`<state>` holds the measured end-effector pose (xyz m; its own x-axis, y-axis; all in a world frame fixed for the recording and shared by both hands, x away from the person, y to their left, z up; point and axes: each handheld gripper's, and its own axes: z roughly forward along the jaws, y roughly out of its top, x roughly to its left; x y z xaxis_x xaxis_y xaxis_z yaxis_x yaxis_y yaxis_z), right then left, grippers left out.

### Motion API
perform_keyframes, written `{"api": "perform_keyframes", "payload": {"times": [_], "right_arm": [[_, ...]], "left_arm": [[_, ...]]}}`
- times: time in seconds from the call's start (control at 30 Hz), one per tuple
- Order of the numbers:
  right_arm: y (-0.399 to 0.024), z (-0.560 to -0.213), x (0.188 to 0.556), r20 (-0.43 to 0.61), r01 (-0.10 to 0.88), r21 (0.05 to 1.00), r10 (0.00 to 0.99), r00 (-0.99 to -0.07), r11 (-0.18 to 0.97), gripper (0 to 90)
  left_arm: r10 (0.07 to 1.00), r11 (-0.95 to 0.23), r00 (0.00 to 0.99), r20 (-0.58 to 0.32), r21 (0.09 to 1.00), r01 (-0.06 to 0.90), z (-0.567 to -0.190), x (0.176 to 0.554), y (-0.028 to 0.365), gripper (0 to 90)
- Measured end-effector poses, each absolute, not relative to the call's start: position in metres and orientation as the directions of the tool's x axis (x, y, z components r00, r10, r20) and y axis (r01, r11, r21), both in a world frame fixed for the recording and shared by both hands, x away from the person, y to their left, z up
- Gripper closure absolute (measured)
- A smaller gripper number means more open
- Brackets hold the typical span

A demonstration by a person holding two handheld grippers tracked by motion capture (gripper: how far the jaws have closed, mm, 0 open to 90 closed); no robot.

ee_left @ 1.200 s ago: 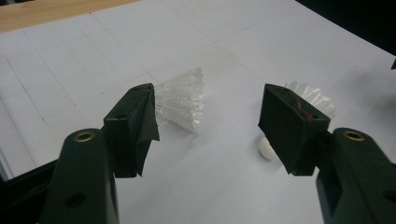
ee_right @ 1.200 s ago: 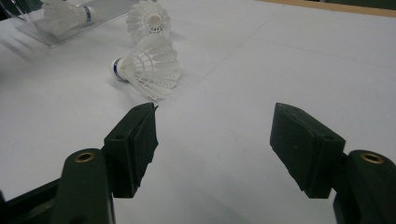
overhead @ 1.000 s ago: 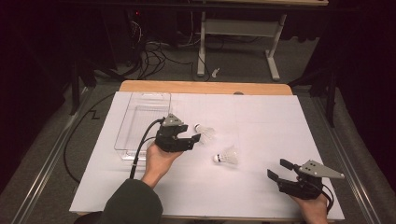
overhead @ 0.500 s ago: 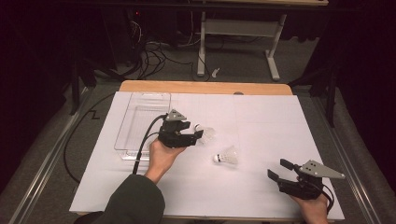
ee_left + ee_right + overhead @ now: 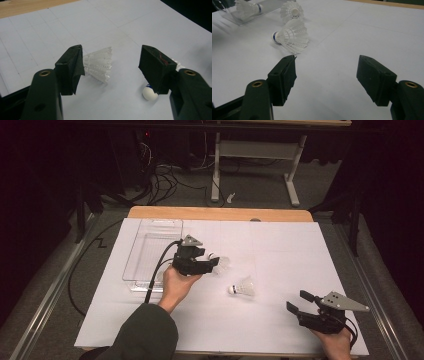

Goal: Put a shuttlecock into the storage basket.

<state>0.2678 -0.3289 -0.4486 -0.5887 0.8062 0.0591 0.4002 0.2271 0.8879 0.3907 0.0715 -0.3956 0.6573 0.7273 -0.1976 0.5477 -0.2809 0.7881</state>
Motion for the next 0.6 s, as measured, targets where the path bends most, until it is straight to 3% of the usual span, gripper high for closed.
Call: {"api": "perform_keyframes", "payload": {"times": [0.6], "right_arm": [[-0.328, -0.449, 0.268, 0.059, 0.4, 0.887, 0.806, -0.589, 0.228, 32.2]], "left_arm": [[0.738, -0.294, 0.647, -0.192, 0.772, 0.564, -0.394, 0.402, 0.066, 36.5]]}}
